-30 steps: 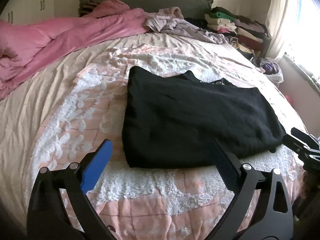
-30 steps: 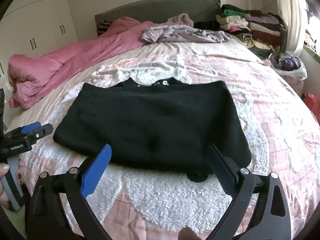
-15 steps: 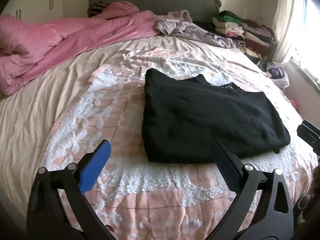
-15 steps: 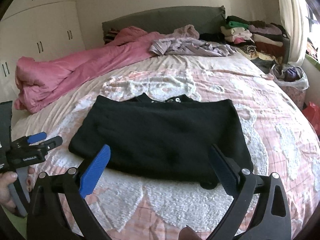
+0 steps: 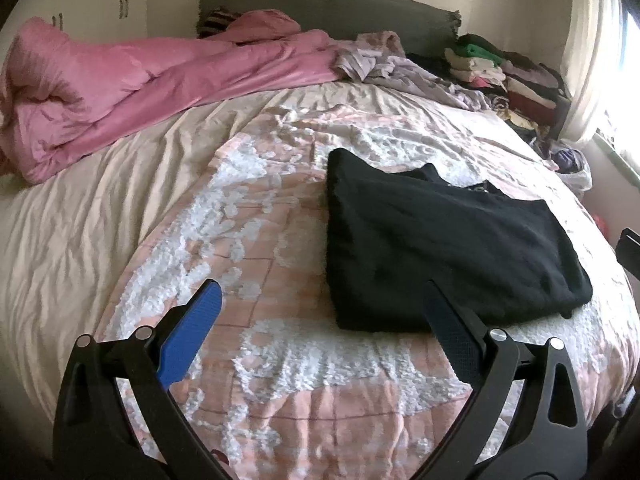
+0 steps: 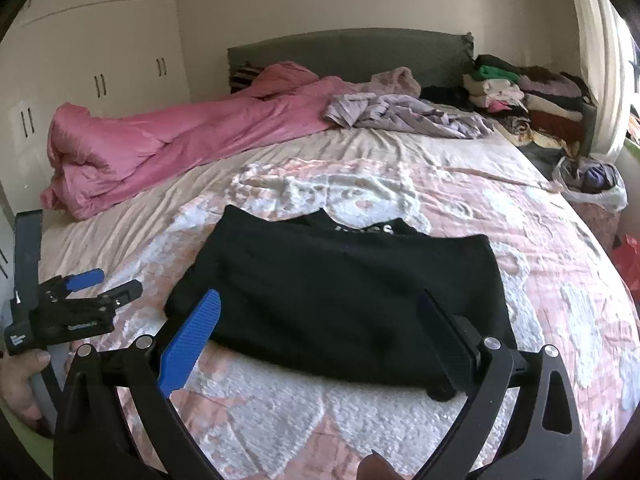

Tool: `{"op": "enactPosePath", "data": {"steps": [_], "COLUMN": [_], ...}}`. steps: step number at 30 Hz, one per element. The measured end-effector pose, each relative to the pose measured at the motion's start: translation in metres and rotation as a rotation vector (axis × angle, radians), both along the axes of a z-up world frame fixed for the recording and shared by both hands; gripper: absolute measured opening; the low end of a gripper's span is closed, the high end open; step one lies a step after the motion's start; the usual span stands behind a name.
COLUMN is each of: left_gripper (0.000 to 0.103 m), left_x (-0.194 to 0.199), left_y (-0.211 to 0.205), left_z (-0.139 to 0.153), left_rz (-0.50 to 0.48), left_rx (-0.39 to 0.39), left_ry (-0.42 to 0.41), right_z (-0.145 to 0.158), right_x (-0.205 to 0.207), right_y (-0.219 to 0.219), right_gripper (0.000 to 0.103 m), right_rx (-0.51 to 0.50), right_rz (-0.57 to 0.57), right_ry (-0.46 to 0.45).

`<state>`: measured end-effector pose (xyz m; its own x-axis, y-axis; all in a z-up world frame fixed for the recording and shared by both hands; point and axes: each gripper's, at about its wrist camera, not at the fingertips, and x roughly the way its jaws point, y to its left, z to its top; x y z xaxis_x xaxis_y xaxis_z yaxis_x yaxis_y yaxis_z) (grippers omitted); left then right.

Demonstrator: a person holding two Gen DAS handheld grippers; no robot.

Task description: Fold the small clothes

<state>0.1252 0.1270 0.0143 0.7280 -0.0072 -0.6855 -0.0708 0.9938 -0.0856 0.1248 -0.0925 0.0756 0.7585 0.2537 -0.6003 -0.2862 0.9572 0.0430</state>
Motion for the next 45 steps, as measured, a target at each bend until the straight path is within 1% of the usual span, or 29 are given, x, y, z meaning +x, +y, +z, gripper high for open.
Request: {"op": "enactPosePath", "data": {"steps": [6,11,23,40,45], "left_gripper": [0.093,0.093,0.093,0.093,0.093], "left_x": [0.004,0.009,0.018,0.036,0.045], "left_y": [0.015,0.025,0.043,0.04,0.039], "left_z": [0.002,-0.001,-0.018,-0.031,-0.035], "left_rz": [0.039,0.066,0.102,0.093,0.092], "left_rx": [0.0,-0.003,-0.02,-0.011,-0.009], "left_ry": [-0.009,-0.008,0.021,0.052,0.067], "right_z": [0.001,-0.007,-0.046,-0.087,-0.102], "right_x": [0.006,0.009,0.013,0.018,0.025], "right_y": [0.019,0.036,0.067,0.095,0.101], "right_gripper": [0.098,0.098,0.098,0.098,0.098], "right_rx": [-0.013,-0.035,-0.101,-0.208,-0.248], "right_rz": [0.037,0.072,0.144,0.224,0.239], "right_ry": [-0.011,-0.009,0.044,0.072,0.1]}}
